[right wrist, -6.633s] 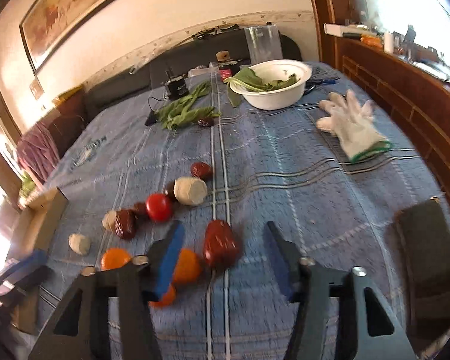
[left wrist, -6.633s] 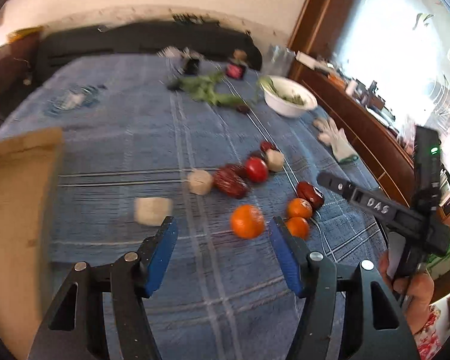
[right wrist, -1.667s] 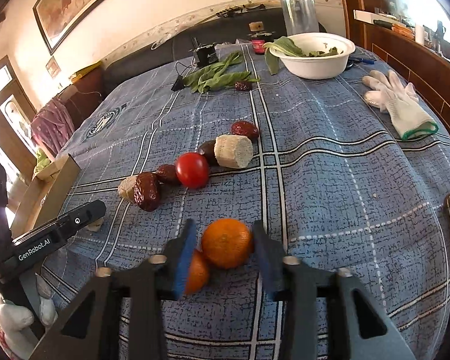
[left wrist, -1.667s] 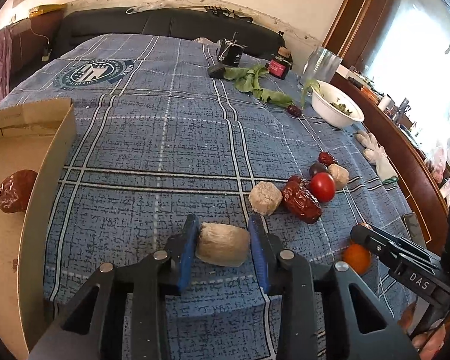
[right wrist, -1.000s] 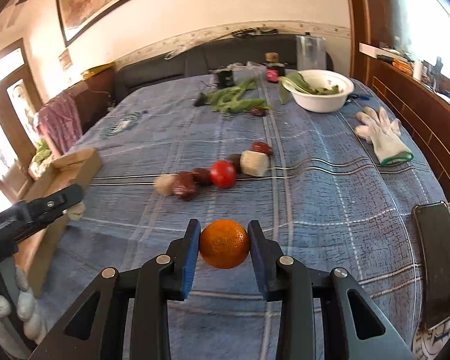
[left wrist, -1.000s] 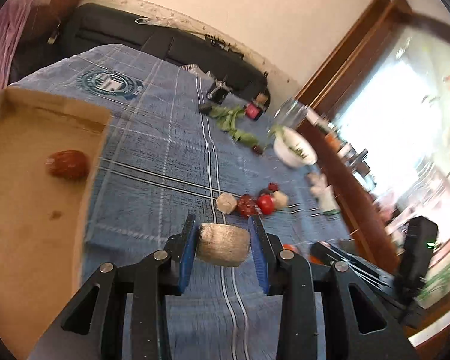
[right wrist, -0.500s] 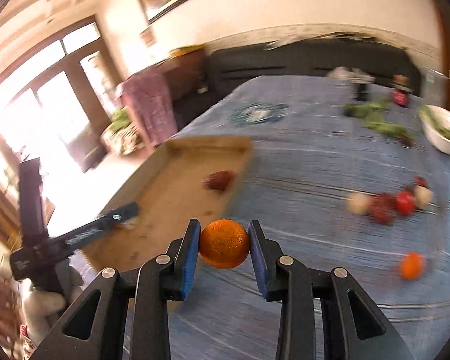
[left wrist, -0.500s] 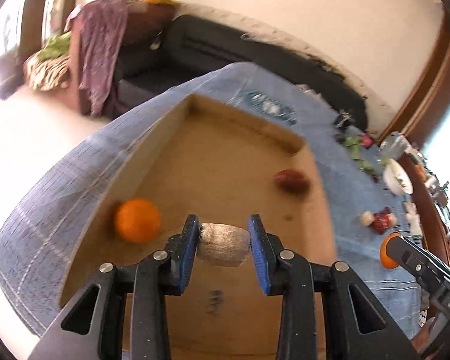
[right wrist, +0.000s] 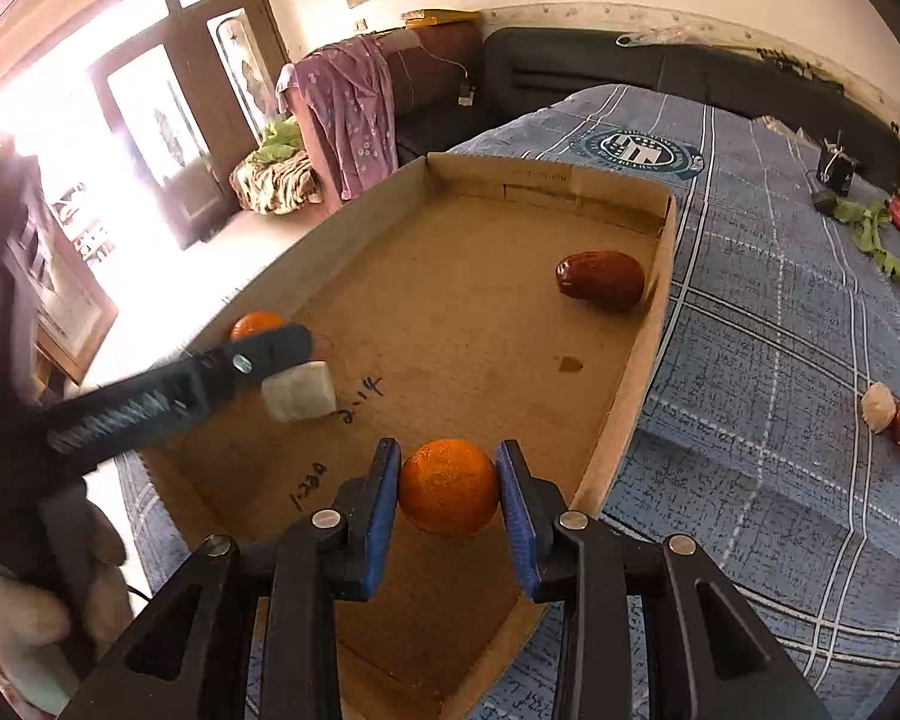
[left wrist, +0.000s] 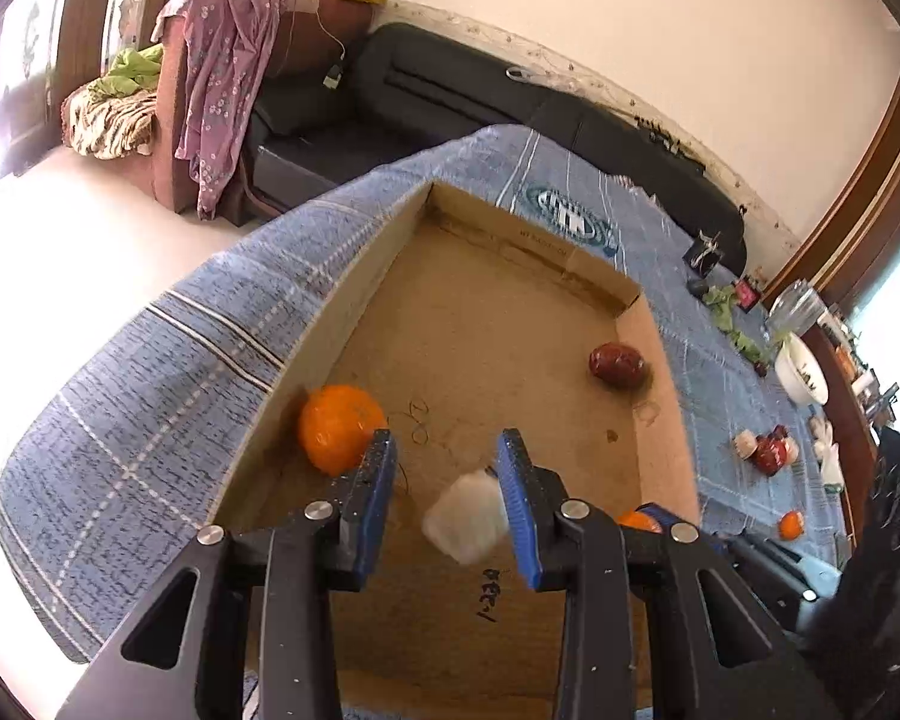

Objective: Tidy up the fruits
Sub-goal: 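Carry the rice cake and small orange into the box and open both tools, then grasp the dried red jujube with the left tool while the right tool grasps another small orange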

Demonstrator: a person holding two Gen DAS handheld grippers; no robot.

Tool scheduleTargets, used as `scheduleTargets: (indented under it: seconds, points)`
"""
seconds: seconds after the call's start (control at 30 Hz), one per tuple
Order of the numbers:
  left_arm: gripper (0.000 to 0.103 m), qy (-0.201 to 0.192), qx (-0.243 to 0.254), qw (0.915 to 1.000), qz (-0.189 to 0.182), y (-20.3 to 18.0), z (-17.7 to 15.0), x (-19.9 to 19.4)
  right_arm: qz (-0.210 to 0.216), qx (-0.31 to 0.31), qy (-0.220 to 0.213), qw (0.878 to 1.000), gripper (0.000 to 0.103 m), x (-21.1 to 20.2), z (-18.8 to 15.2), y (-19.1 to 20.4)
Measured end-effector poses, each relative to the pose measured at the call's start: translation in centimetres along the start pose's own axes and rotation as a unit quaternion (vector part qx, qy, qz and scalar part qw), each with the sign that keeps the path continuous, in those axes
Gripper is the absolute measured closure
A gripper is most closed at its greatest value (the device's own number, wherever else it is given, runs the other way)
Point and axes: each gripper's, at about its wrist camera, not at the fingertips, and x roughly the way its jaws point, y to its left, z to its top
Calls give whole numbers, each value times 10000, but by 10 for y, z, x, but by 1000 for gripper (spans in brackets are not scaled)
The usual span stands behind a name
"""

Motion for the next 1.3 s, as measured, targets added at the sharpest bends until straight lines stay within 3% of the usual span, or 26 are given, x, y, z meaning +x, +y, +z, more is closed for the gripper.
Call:
scheduleTargets:
  seconds: [0.07,0.2,0.47,0.7,0.9,1.13,1.3]
  points:
    - [60,-125,-33,9999,-28,2,3,-10,-51,-74,-23,10000,65,-1,1,4]
    - [54,-367,-68,9993,-80,-1,10,-30,-10,-83,-175,9998,44,-12,1,8]
    - [46,-633,80,9978,-154,-19,13,-61,-69,180,-685,9975,40,-72,-14,-17]
    - [45,-520,558,9956,-548,-73,-2,-69,-581,919,-870,9903,39,-123,-54,-87]
    - [43,-343,1185,9869,-1037,-129,-27,-64,-1025,1879,-835,9733,39,-160,-103,-154]
    - [43,3,1568,9760,-1511,-183,-51,-44,-1604,2174,-1014,9575,39,-205,-142,-179]
    - [43,214,1685,9710,-1681,-201,-67,-43,-1674,2345,-1086,9514,37,-224,-154,-191]
